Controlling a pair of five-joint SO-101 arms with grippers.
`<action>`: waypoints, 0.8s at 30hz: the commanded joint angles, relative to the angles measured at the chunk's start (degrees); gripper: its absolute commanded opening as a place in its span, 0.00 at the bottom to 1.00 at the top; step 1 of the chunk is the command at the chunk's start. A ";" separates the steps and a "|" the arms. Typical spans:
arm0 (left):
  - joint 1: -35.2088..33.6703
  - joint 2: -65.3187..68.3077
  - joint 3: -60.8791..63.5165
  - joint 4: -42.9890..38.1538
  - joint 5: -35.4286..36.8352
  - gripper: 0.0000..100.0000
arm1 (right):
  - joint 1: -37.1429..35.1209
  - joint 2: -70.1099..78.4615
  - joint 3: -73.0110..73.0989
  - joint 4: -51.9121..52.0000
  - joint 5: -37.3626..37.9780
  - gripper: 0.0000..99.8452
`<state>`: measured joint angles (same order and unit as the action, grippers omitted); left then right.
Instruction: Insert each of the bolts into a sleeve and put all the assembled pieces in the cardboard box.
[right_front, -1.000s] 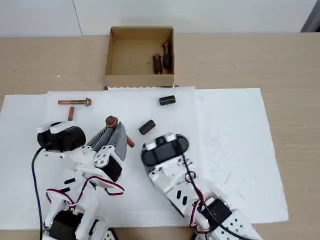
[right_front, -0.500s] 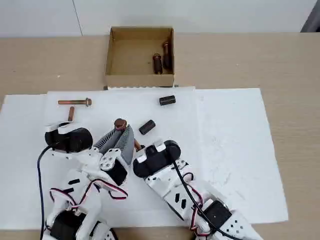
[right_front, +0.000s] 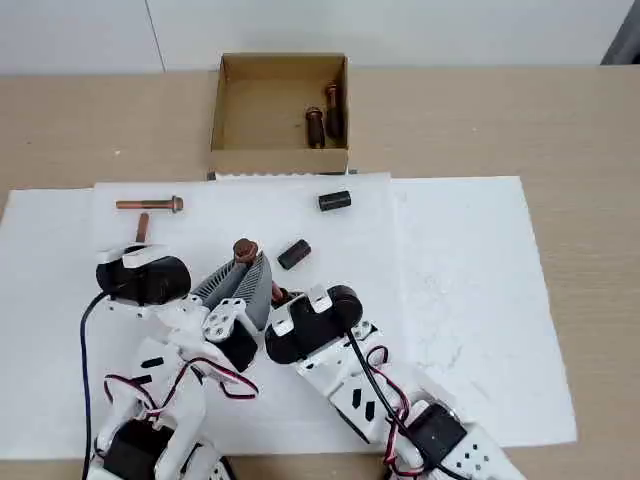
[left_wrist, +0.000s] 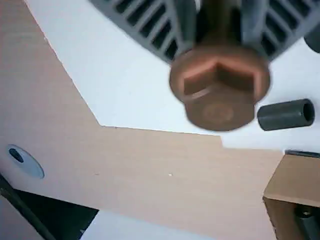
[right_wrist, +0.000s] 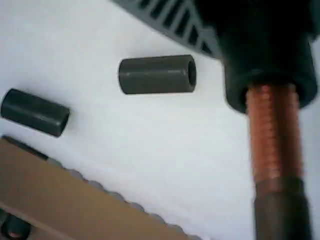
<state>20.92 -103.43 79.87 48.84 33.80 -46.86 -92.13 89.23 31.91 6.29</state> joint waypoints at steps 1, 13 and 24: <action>0.35 -0.18 0.57 0.18 0.18 0.01 | -0.31 -1.80 -0.62 -1.54 2.11 0.00; 10.73 -0.18 0.84 6.77 0.09 0.01 | -0.13 -1.80 -1.05 -1.71 3.87 0.00; 10.37 -0.18 1.54 7.47 -7.47 0.05 | -0.04 -1.80 -1.05 -1.71 3.60 0.00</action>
<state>29.45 -103.43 81.19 56.31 29.76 -46.59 -92.92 89.23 31.91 9.54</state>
